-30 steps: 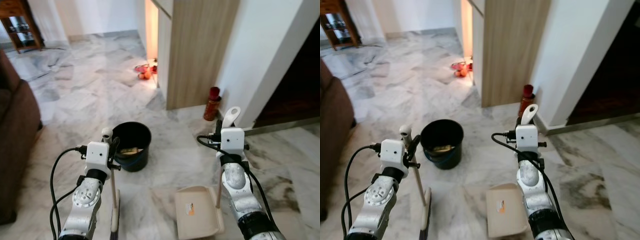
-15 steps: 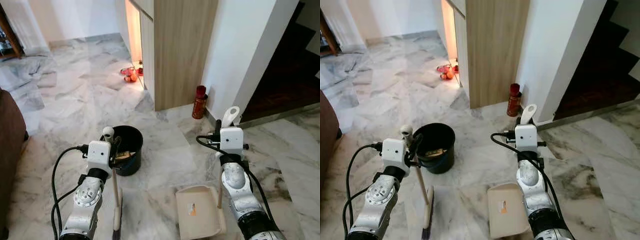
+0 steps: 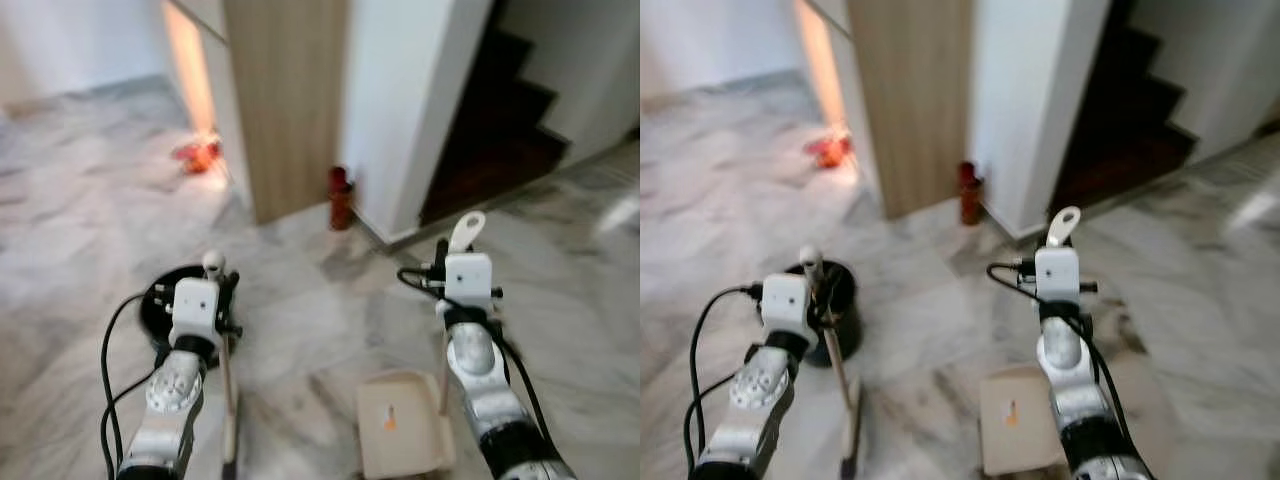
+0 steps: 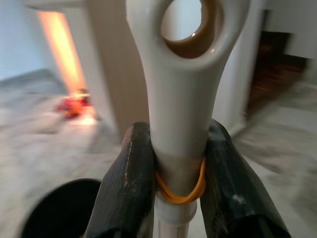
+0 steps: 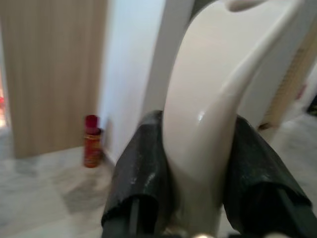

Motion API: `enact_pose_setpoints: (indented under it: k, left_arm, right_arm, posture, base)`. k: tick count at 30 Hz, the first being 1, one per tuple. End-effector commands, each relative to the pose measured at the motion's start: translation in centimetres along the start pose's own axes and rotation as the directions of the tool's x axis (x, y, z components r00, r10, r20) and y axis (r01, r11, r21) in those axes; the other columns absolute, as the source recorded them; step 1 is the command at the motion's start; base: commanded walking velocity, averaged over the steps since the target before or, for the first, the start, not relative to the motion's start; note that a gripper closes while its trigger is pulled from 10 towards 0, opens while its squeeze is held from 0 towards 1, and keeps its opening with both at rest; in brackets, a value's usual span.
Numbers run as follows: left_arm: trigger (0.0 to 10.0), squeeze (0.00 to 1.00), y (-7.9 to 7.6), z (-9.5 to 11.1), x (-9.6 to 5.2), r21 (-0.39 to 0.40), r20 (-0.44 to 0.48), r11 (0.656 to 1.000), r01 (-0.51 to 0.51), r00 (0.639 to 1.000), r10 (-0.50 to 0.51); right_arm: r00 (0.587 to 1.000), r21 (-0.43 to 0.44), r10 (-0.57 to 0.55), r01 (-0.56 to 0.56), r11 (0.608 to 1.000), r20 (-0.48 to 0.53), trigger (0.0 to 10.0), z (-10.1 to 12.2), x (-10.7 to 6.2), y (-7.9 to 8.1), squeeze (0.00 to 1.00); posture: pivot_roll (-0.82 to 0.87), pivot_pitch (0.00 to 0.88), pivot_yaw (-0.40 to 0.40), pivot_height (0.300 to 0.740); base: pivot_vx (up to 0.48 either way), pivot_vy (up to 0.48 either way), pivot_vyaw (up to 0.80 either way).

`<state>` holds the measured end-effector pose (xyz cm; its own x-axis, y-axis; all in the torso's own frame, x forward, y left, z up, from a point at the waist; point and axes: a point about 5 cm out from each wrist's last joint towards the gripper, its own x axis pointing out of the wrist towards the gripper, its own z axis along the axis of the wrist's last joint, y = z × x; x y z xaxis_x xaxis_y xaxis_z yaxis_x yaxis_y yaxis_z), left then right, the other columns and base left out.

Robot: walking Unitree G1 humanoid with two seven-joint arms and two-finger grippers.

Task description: Sweep floor

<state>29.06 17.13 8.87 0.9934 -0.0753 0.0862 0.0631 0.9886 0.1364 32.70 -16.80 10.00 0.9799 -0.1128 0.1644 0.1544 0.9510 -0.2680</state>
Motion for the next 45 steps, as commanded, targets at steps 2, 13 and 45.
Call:
enact_pose_setpoints:
  k: [2, 13, 45]
  left_arm:
    - [10.0, 0.00, 0.39, 1.00, 0.44, 0.024, 0.048, 1.000, -0.007, 0.999, 0.006]
    - [10.0, 0.00, 0.37, 0.99, 0.48, 0.016, 0.050, 1.000, -0.009, 0.999, 0.008]
    - [10.0, 0.00, 0.33, 0.86, 0.40, -0.005, 0.042, 1.000, -0.011, 0.999, 0.012]
  right_arm:
    - [1.000, 0.015, -0.003, 0.002, 1.000, 0.024, 10.0, 0.68, 0.38, 0.19, 0.00]
    - [1.000, 0.012, -0.003, 0.002, 1.000, 0.024, 10.0, 0.69, 0.41, 0.14, 0.00]
    - [0.999, 0.013, 0.023, -0.024, 1.000, 0.038, 10.0, 0.83, 0.25, 0.68, 0.00]
  posture:
    - [0.13, 0.000, 0.007, 0.740]
    - [0.13, 0.000, 0.004, 0.740]
    - [0.13, 0.000, 0.003, 0.740]
  base:
    - [0.000, 0.000, -0.80]
    - [0.000, 0.000, -0.80]
    - [0.071, 0.000, -0.55]
